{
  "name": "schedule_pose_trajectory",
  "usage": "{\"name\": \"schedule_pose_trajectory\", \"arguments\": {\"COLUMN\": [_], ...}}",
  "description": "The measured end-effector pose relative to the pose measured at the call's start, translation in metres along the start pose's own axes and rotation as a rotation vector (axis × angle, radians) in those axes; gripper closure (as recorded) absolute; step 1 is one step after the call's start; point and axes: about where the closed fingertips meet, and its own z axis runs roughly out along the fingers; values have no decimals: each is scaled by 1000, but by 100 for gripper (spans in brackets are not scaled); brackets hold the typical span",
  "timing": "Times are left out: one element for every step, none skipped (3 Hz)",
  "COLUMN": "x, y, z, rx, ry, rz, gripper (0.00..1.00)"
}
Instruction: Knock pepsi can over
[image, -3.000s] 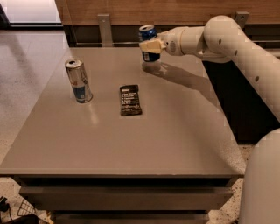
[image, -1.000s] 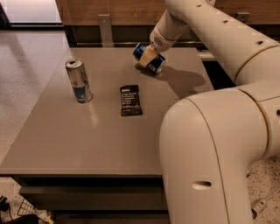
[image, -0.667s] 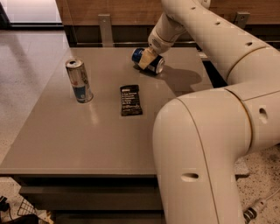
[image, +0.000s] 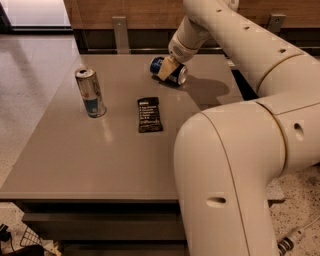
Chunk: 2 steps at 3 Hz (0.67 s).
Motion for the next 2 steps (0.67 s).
{"name": "schedule_pose_trajectory", "arguments": {"x": [0, 0], "y": [0, 1], "z": [-1, 3], "rx": [0, -4], "ry": [0, 3], "rz": [0, -1], "gripper": [36, 15]}}
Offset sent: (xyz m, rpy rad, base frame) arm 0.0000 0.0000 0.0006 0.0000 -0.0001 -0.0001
